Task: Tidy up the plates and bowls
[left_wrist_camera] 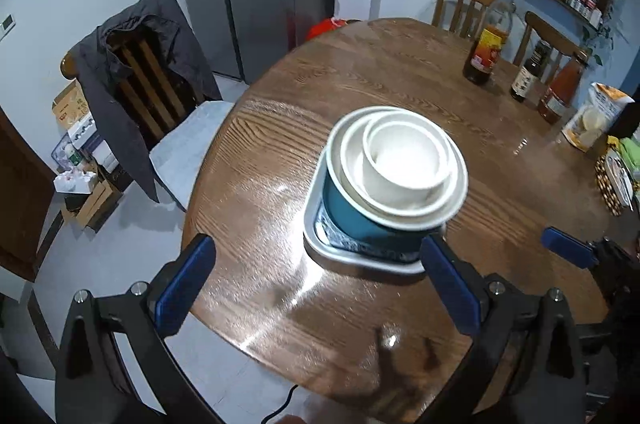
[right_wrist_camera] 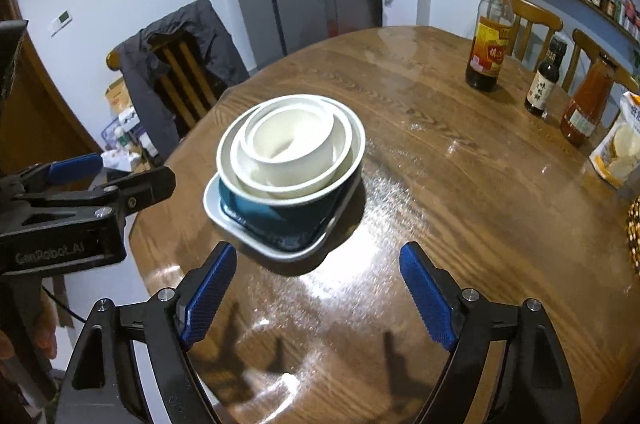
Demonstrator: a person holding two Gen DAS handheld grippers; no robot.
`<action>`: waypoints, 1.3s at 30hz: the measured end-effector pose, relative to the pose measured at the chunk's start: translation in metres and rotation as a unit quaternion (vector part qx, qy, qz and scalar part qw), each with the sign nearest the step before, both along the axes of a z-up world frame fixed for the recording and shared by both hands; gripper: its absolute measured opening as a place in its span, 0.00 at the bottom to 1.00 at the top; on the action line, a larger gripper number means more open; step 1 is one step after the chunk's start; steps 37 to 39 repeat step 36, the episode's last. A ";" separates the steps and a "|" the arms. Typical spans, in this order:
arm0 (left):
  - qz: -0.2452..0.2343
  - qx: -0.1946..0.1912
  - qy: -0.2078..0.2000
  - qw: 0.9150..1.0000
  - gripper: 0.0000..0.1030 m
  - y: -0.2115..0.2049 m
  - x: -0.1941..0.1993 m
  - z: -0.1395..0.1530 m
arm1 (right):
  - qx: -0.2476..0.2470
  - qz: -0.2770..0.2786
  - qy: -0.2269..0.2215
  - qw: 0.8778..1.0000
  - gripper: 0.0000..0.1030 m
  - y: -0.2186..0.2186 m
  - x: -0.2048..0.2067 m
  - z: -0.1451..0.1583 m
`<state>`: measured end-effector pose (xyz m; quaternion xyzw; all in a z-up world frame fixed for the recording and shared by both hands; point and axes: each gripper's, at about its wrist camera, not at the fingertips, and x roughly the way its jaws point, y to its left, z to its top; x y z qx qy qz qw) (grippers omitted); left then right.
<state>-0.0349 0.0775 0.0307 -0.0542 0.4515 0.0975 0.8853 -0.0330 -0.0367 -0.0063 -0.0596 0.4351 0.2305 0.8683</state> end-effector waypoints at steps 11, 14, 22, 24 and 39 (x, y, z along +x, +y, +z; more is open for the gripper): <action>-0.001 0.015 0.011 1.000 1.00 -0.005 -0.024 0.000 | -0.008 0.018 0.003 1.000 0.83 0.008 -0.019 -0.002; 0.000 0.021 0.013 1.000 1.00 -0.006 -0.028 0.000 | -0.007 0.022 0.004 1.000 0.83 0.010 -0.022 -0.002; 0.002 0.020 0.020 1.000 1.00 -0.003 -0.032 -0.004 | -0.012 0.027 0.008 1.000 0.83 0.014 -0.024 -0.004; -0.001 0.017 0.022 1.000 1.00 -0.005 -0.032 -0.005 | -0.012 0.026 0.009 1.000 0.83 0.014 -0.024 -0.004; -0.009 0.019 0.020 1.000 1.00 -0.009 -0.027 -0.008 | -0.012 0.023 0.011 1.000 0.83 0.016 -0.022 -0.005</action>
